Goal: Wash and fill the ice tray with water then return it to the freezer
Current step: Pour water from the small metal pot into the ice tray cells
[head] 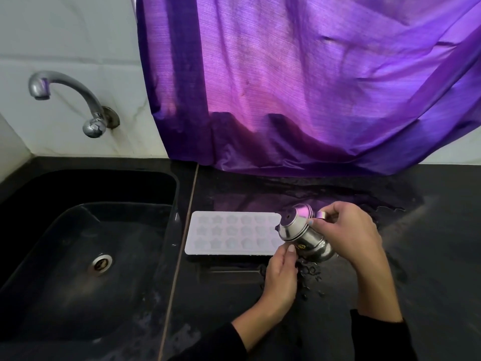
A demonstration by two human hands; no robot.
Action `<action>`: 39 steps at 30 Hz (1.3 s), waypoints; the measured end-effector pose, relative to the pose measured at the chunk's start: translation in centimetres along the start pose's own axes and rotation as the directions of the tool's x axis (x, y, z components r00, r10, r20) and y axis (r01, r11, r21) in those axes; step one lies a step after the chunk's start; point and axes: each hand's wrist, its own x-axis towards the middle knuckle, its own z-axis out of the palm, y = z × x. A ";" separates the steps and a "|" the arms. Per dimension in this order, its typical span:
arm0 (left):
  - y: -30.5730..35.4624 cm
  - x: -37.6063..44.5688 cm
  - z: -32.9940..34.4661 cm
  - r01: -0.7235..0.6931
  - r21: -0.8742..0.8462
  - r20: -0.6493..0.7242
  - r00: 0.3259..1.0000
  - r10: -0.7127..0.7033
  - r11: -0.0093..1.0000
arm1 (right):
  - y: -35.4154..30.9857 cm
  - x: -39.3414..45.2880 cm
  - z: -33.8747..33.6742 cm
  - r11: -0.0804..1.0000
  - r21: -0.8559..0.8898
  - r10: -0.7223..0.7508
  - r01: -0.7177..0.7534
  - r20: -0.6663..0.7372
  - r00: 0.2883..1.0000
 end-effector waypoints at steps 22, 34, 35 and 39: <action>0.3 -0.1 -0.5 -0.018 -0.024 0.033 0.999 0.018 1.000 | -0.8 -0.6 -0.2 1.000 -0.027 0.008 -0.008 -0.015 1.000; 0.5 0.3 -1.0 -0.084 0.001 -0.046 0.995 0.084 0.997 | -0.2 0.0 -0.1 0.990 0.141 0.008 -0.003 -0.035 0.999; 0.6 0.3 -1.0 -0.090 -0.003 -0.051 0.995 0.090 0.996 | -0.2 0.1 -0.1 0.989 0.148 0.009 -0.005 -0.030 0.999; 0.7 0.2 -1.2 -0.106 -0.007 -0.058 0.993 0.105 0.994 | -0.5 0.2 -0.1 0.988 0.151 -0.008 0.009 -0.012 1.000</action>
